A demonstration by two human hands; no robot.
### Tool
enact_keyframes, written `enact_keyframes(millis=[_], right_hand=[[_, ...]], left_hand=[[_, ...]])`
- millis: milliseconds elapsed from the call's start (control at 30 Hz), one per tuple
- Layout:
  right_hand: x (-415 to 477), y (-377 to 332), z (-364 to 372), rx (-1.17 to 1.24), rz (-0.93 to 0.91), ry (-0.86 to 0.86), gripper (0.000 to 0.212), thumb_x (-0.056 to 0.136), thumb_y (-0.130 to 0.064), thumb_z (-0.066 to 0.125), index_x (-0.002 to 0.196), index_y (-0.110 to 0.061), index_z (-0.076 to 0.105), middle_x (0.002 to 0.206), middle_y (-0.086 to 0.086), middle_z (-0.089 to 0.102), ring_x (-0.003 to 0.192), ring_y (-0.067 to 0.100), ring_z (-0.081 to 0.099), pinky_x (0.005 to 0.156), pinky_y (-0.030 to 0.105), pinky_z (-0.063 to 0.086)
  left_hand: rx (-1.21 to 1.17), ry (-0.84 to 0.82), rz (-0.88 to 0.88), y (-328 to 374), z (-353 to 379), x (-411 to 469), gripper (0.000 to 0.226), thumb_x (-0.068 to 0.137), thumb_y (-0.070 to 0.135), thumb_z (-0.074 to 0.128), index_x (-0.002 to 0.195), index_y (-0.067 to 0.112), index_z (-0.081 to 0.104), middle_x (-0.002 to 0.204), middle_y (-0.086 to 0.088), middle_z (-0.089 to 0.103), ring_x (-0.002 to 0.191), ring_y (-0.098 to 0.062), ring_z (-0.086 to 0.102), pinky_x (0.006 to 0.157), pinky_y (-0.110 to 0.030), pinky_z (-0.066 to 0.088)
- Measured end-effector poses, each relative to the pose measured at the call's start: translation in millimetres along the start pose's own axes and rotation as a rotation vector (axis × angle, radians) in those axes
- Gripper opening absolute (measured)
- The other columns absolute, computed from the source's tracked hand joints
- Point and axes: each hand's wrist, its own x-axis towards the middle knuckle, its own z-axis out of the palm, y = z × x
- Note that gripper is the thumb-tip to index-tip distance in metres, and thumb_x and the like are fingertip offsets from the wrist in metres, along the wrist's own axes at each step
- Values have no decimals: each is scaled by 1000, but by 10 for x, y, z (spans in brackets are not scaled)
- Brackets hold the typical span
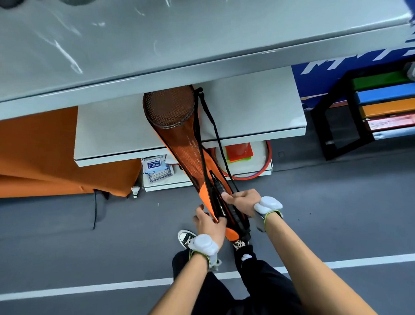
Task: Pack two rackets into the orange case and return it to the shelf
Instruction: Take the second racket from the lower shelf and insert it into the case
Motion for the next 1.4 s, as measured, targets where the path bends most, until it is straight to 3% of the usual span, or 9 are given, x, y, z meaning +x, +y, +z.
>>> enact_keyframes(millis=[133, 333, 433, 500, 633, 767, 967, 1200, 1400], right_hand=[[-52, -8, 30, -127, -67, -36, 44, 71, -76, 62, 90, -39, 77, 87, -10, 72, 80, 11, 67, 81, 29, 53], [-100, 53, 63, -145, -130, -110, 30, 98, -17, 58, 125, -12, 68, 95, -2, 70, 89, 11, 64, 60, -2, 44], [-102, 38, 35, -168, -130, -122, 33, 93, -18, 65, 126, -14, 68, 105, -1, 73, 96, 12, 68, 86, 16, 52], [-106, 36, 5, -212, -123, -68, 31, 87, -28, 72, 117, -23, 73, 106, -2, 76, 100, 14, 71, 97, 28, 53], [-145, 19, -24, -174, -109, 54, 10, 72, -35, 84, 78, -36, 77, 87, -9, 77, 89, 12, 72, 89, 28, 56], [-187, -30, -29, -131, -91, 114, 15, 64, -36, 92, 72, -34, 79, 84, -10, 77, 83, 10, 71, 84, 26, 56], [-264, -53, 7, -108, -117, 152, 19, 66, -32, 91, 65, -28, 73, 86, -5, 74, 83, 13, 69, 82, 24, 54], [-368, -108, -68, -190, -148, 41, 20, 81, -11, 67, 82, -28, 78, 77, -12, 71, 87, 16, 71, 73, 18, 50], [-381, -82, -87, -111, -114, 119, 26, 83, -15, 61, 94, -31, 77, 110, 2, 72, 106, 19, 66, 89, 24, 51]], left_hand=[[-19, -8, -43, -15, -44, -61, 55, 86, 14, 61, 134, 6, 35, 125, -17, 52, 101, -33, 63, 89, -43, 53], [116, 126, 37, 4, -56, -106, 37, 84, 15, 65, 107, 2, 40, 114, -18, 45, 94, -39, 56, 83, -42, 49], [268, 61, 60, -1, -78, -140, 32, 89, 26, 59, 102, -1, 49, 108, -22, 54, 97, -43, 57, 82, -42, 48], [375, -39, 81, -1, -94, -160, 31, 91, 32, 53, 80, 2, 55, 92, -27, 62, 87, -46, 58, 71, -42, 48], [430, -133, 75, -28, -135, -201, 47, 92, 33, 49, 53, 12, 34, 55, -4, 41, 65, -32, 38, 58, -31, 32], [433, -139, 93, -44, -150, -246, 48, 93, 32, 47, 53, 10, 33, 53, -1, 37, 65, -30, 34, 57, -30, 30], [297, -193, 154, -76, -138, -216, 47, 96, 37, 46, 75, -3, 60, 77, -22, 68, 64, -24, 50, 64, -37, 46], [252, -206, 180, -175, -38, -128, 56, 95, 53, 44, 78, 2, 60, 82, -19, 72, 78, -34, 66, 74, -42, 52], [143, -229, 257, -220, -56, -68, 19, 95, 13, 47, 93, 25, 61, 89, -4, 70, 68, -17, 62, 66, -32, 51]])
